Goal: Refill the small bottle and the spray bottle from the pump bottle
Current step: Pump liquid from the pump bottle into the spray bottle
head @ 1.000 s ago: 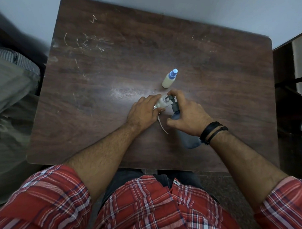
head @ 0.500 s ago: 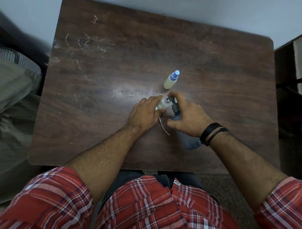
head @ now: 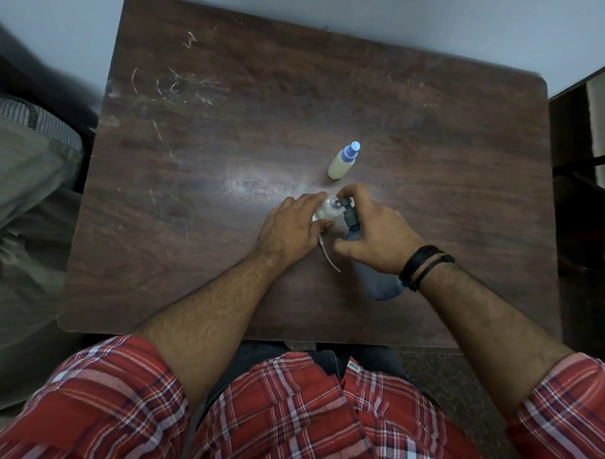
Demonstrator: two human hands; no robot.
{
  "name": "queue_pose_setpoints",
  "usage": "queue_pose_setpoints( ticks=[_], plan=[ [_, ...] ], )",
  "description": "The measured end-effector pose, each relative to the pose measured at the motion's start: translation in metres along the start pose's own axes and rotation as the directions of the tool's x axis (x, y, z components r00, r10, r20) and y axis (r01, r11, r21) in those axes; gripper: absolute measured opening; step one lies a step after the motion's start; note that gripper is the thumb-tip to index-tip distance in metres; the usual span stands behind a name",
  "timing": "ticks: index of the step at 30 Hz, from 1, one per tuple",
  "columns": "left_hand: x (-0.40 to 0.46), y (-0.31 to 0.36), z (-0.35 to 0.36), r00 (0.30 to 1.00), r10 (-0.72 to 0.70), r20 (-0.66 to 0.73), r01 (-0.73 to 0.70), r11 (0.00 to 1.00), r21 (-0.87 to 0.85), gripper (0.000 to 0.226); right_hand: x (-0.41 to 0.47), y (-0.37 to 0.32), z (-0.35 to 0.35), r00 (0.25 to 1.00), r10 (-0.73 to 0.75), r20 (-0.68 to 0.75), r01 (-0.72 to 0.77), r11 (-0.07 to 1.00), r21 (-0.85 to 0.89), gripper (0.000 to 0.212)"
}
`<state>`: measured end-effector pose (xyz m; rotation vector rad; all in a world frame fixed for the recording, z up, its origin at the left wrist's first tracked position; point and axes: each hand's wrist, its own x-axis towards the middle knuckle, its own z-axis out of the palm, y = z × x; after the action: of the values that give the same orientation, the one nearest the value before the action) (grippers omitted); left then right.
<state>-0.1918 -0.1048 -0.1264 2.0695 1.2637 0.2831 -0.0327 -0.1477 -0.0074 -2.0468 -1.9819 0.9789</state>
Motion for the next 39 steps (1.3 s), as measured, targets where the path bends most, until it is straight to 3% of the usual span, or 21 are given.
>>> queue_pose_setpoints(
  ticks=[8, 18, 27, 39],
  plan=[
    [0.0023, -0.0027, -0.0015, 1.0, 0.009, -0.021, -0.009, 1.0, -0.004, 0.052, -0.0023, -0.0004, 0.0033, 0.999, -0.013, -0.034, 0.012, 1.0, -0.019, 0.069],
    [0.004, -0.0039, -0.0007, 1.0, -0.006, -0.009, 0.006, 1.0, 0.002, 0.053, 0.0009, -0.0008, -0.002, 0.999, 0.007, -0.037, -0.005, 0.999, 0.051, 0.06],
    [0.0048, -0.0032, -0.0019, 1.0, -0.008, -0.012, 0.008, 1.0, -0.014, 0.053, 0.0003, -0.0022, -0.0043, 0.999, -0.008, -0.045, 0.009, 0.999, 0.031, 0.07],
    [0.0041, -0.0039, -0.0025, 1.0, -0.008, -0.001, 0.008, 1.0, -0.015, 0.052, 0.0045, -0.001, -0.005, 0.999, -0.017, -0.028, 0.017, 1.0, -0.005, 0.062]
  ],
)
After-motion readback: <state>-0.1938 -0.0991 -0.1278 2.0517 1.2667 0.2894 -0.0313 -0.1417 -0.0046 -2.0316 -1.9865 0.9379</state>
